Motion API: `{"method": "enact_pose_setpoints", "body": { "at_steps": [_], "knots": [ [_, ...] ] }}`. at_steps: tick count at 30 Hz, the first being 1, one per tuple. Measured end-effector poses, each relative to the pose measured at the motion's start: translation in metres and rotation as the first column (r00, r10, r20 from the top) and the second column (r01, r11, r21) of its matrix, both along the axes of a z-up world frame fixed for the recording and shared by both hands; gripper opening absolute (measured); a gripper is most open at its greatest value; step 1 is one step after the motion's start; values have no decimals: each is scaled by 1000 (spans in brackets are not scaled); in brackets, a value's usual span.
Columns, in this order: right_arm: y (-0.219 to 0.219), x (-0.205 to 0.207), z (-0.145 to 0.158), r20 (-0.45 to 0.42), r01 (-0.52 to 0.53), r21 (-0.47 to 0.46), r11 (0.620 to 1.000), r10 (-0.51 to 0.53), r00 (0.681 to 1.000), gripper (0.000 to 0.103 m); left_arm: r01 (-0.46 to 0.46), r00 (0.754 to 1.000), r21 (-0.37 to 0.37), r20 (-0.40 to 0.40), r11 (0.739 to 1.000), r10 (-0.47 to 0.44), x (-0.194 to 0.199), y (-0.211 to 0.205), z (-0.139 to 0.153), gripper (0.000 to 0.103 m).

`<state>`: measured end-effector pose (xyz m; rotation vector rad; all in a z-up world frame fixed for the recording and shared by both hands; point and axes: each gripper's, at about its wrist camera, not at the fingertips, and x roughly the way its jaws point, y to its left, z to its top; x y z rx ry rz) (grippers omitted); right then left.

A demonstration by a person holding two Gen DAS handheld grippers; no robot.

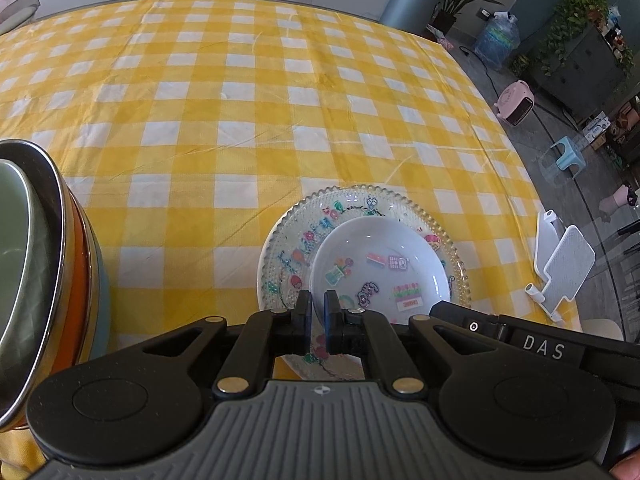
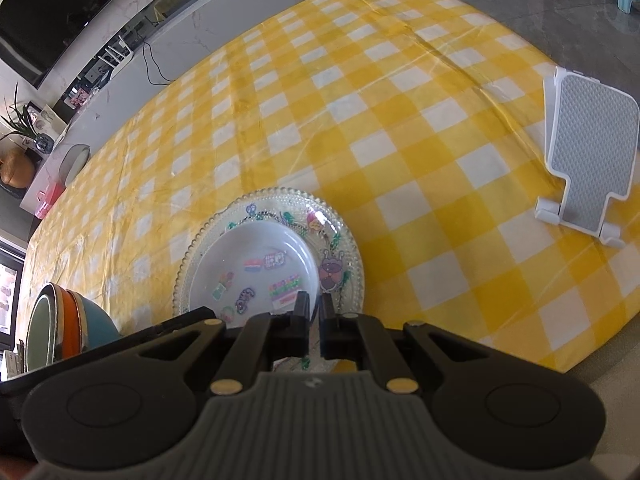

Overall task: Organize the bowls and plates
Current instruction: 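Open both tools and lift them off the small white plate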

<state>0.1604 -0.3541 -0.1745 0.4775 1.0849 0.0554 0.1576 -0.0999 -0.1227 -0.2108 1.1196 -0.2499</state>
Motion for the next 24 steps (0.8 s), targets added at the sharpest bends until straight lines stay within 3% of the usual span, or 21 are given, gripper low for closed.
{"method": "enact_pose_setpoints", "body": {
  "at_steps": [3, 5, 7, 9, 11, 16, 19, 24],
  "knots": [
    [0, 0, 0, -2, 1, 0, 1000, -1, 1000, 2, 0, 1000, 2, 0, 1000, 0, 0, -1, 0, 10],
    [0, -1, 1, -1, 4, 1, 1000, -4, 1000, 4, -1, 1000, -3, 4, 1000, 1, -2, -1, 1, 23],
    [-1, -2, 3, 11, 4, -6, 1000, -4, 1000, 11, 1, 1000, -3, 12, 1000, -1, -4, -1, 4, 33],
    [1, -5, 7, 38, -2, -18, 1000, 3, 999, 28, 4, 1000, 6, 24, 1000, -4, -6, -2, 7, 41],
    [3, -8, 12, 68, -9, -40, 999, 12, 998, 34, 6, 999, 19, 40, 1000, -7, -9, -3, 11, 46],
    [9, -13, 21, 98, 7, -127, 992, 6, 995, 47, 19, 997, 41, 78, 999, -22, -18, -3, 24, 52],
    [9, -16, 26, 107, 15, -143, 990, 1, 994, 51, 24, 994, 79, 106, 997, -32, -24, -2, 35, 55],
    [9, -23, 35, 122, 40, -153, 987, -21, 992, 56, 40, 987, 62, 154, 997, -49, -33, 5, 59, 56]
  ]
}}
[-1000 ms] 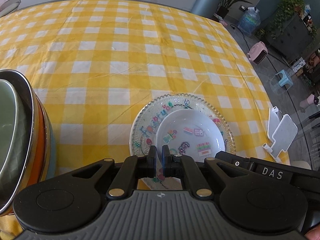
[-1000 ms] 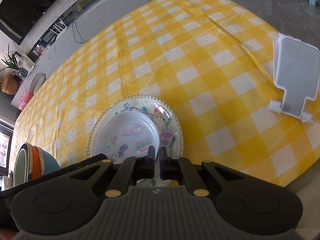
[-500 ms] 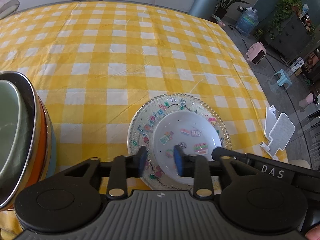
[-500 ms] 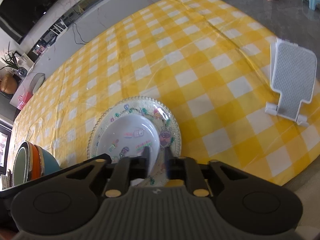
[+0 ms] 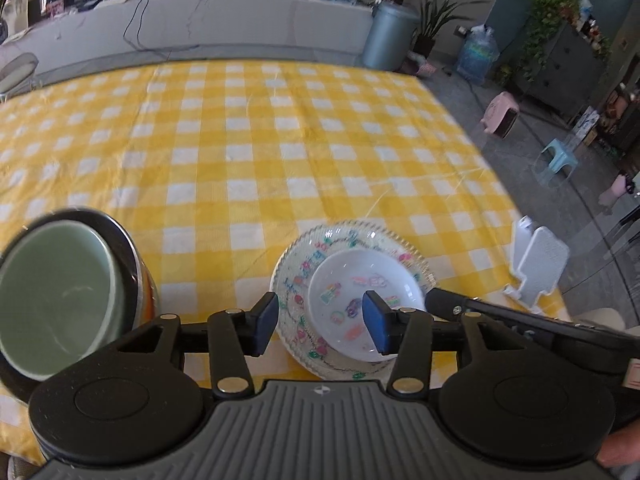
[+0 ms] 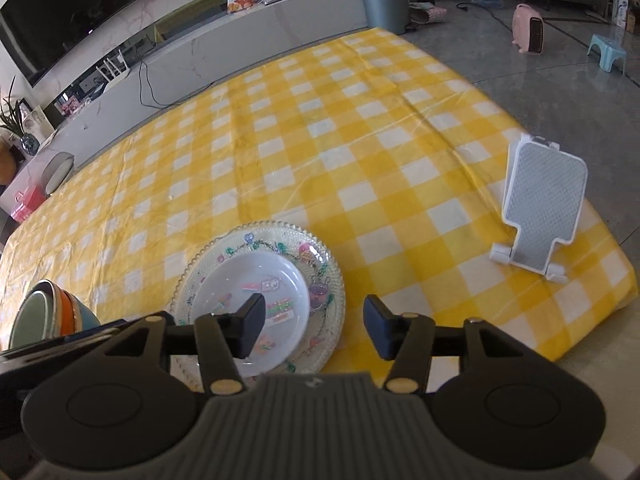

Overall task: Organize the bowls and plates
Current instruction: 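Open both tools and lift them off the small white plate, then move both tools to the rim of the nested steel bowl stack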

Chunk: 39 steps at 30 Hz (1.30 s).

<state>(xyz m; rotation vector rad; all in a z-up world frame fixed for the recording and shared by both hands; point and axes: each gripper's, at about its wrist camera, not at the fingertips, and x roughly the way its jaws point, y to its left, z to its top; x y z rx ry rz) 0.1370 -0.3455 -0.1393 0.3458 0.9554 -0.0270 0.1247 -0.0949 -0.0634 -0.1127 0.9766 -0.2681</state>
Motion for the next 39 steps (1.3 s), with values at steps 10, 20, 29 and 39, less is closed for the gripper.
{"method": "enact_pose_setpoints", "body": {
  "at_steps": [10, 20, 29, 39],
  "knots": [
    [30, -11, 30, 63, -32, 72, 997, 27, 998, 69, -77, 992, 9, 104, 997, 76, -13, 53, 46, 75],
    [90, -9, 47, 83, -137, 127, 982, 127, 988, 77, -261, 962, -29, 79, 965, 263, -11, 137, 50, 80],
    [135, 5, 33, 21, -205, 155, 966, 204, 979, 78, -366, 931, -74, -37, 928, 364, -6, 187, 19, 84],
    [152, 24, 3, -69, -174, 248, 953, 196, 978, 77, -395, 915, -186, -166, 900, 367, -1, 208, -19, 84]
  ]
}}
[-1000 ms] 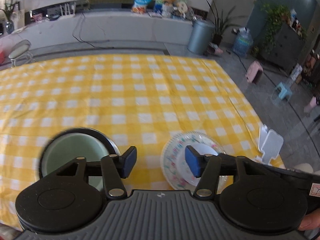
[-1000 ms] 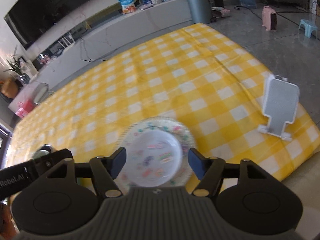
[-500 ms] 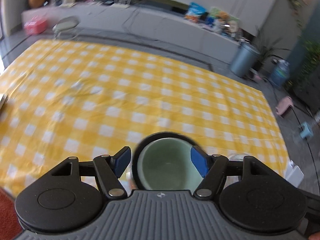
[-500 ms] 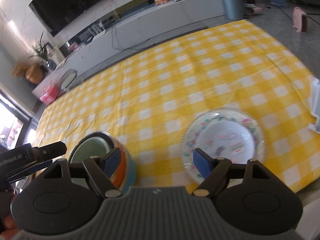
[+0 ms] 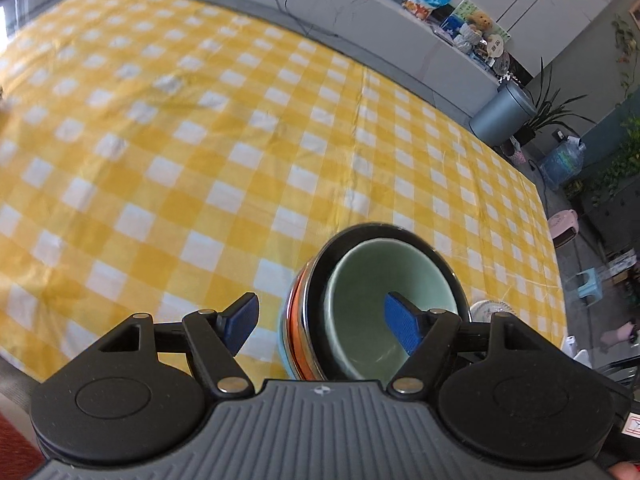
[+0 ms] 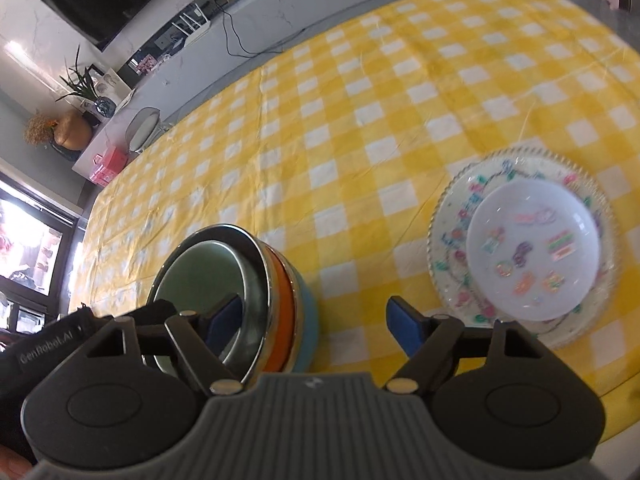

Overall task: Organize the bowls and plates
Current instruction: 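Move both tools to the rim of the nested steel bowl stack, then close both tools on the steel bowl stack rim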

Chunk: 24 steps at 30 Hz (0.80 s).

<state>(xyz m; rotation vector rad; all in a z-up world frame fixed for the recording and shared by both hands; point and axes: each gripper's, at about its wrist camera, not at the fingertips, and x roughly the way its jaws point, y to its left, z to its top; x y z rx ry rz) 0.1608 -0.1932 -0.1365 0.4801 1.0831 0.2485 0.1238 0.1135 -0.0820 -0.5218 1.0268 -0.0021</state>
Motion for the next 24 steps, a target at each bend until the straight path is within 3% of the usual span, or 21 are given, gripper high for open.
{"method": "enact_pose_setpoints", "body": {
  "at_steps": [7, 16, 22, 24],
  "knots": [
    [12, 9, -16, -69, -12, 69, 998, 17, 998, 72, -1, 999, -72, -44, 997, -3, 5, 4, -18, 73],
    [18, 13, -29, -116, 8, 107, 994, 5, 993, 63, -21, 997, -124, -81, 992, 11, 8, 7, -34, 68],
    [17, 12, -33, -145, 22, 169, 985, 3, 989, 58, -27, 995, -128, -94, 991, 15, 9, 5, -39, 66],
    [17, 11, -35, -151, 24, 185, 982, 4, 989, 56, -27, 995, -122, -99, 992, 15, 9, 4, -39, 58]
  ]
}}
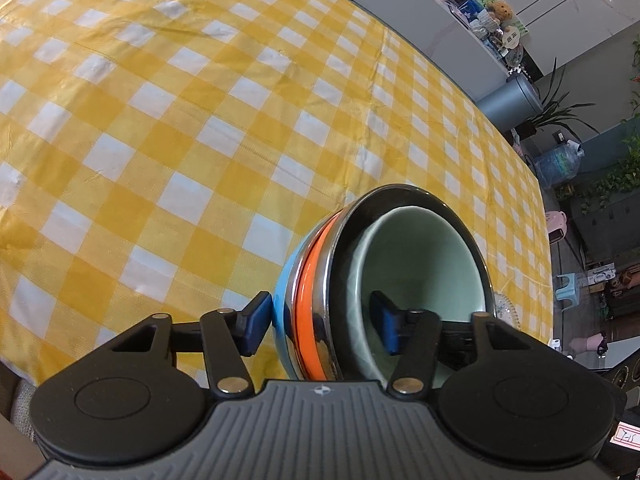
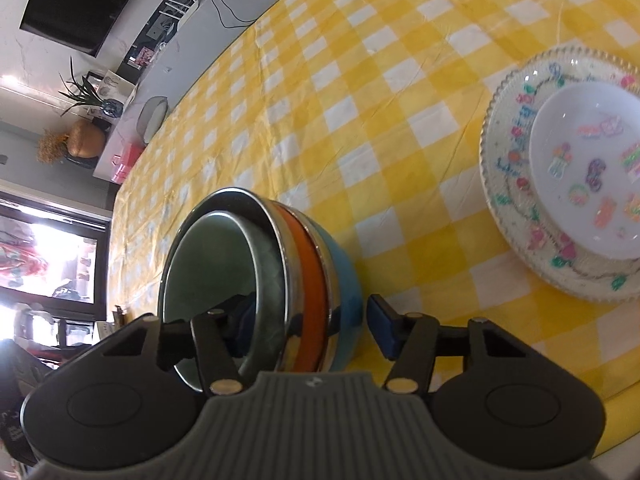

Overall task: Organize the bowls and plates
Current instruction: 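Close both tools on the steel bowl stack rim, then carry the bowl stack with both tools over the plate stack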

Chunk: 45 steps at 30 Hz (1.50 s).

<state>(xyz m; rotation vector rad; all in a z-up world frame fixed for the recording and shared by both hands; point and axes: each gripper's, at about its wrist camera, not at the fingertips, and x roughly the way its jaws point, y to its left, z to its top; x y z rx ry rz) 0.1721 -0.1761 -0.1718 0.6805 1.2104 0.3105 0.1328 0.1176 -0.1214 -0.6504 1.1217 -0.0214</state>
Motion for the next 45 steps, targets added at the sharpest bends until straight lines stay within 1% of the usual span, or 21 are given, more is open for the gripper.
{"method": "enact_pose_setpoints", "body": {
  "at_steps": [4, 8, 15, 23, 28, 37, 45],
  "knots": [
    [1, -1, 1, 8, 4, -6, 1000, -4, 1000, 55, -7, 1000, 5, 1, 1000, 7, 0, -2, 2, 57],
    [4, -2, 3, 17, 7, -36, 999, -6, 1000, 50, -7, 1000, 11, 1, 1000, 7, 0, -2, 3, 57],
    [-1, -3, 1, 13, 33, -33, 999, -33, 999, 39, 11, 1000, 1, 17, 1000, -11, 1, 0, 6, 58],
    [-4, -6, 3, 4, 41, -21, 999, -41, 999, 37, 22, 999, 44, 41, 999, -24, 0, -9, 17, 57],
    [-14, -11, 10, 19, 55, -10, 998, -55, 998, 37, 34, 997, 54, 70, 998, -38, -1, -18, 29, 57],
    [-49, -21, 32, 59, 107, 7, 994, -108, 992, 37, 83, 989, 60, 117, 995, -90, 2, -55, 52, 57],
    [-101, -30, 61, 121, 173, -11, 985, -170, 978, 37, 159, 972, 42, 168, 986, -164, 14, -106, 73, 57]
  ]
}}
